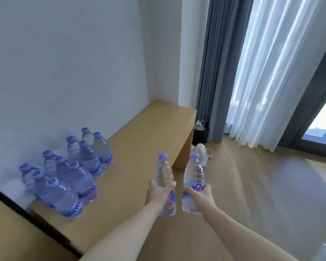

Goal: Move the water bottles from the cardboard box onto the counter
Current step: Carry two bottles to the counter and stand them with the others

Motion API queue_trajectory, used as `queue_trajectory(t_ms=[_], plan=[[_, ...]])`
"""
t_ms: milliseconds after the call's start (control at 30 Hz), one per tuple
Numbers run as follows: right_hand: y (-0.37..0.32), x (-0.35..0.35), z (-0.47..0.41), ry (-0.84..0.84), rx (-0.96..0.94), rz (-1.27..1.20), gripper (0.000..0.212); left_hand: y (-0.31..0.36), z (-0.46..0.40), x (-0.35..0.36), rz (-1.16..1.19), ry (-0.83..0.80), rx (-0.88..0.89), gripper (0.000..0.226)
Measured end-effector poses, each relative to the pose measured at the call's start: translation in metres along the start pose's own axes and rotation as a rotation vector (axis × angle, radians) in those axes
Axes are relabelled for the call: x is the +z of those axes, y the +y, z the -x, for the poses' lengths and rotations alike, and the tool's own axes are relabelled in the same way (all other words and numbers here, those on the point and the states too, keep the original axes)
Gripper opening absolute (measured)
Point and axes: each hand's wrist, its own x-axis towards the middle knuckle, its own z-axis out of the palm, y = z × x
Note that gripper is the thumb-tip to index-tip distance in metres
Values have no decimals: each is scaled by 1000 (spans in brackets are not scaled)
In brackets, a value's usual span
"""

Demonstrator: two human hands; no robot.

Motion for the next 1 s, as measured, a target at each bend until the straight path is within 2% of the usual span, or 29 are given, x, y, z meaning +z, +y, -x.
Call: queue_trajectory(t_ms=[100, 233, 433, 567, 733, 800, 900, 1000], plan=[[-19, 21, -55, -105, 41, 42, 53, 10, -44, 5, 86, 47, -47, 58], [-47, 56, -124, -376, 76, 138, 35, 17, -103, -5, 126, 161, -62, 55], [-88, 112, -202, -763, 199, 258, 28, 25, -161, -26, 405, 479, -121, 61], [-99, 150, -221, -935, 242, 313, 41, 27, -170, -51, 593, 594, -156, 57], [-101, 196, -223, -1130, 197, 371, 70, 14, -171, -79, 587, 714, -257, 81], [-101, 212, -220, -1158, 169, 420, 72, 7, -172, -89, 586, 726, -269, 81], [-97, 232, -221, -1200, 167, 456, 69, 0, -175, -100, 555, 740, -238, 64], [-94, 250, -227, -1234, 103, 506, 64, -2, -176, -110, 651, 780, -195, 57]])
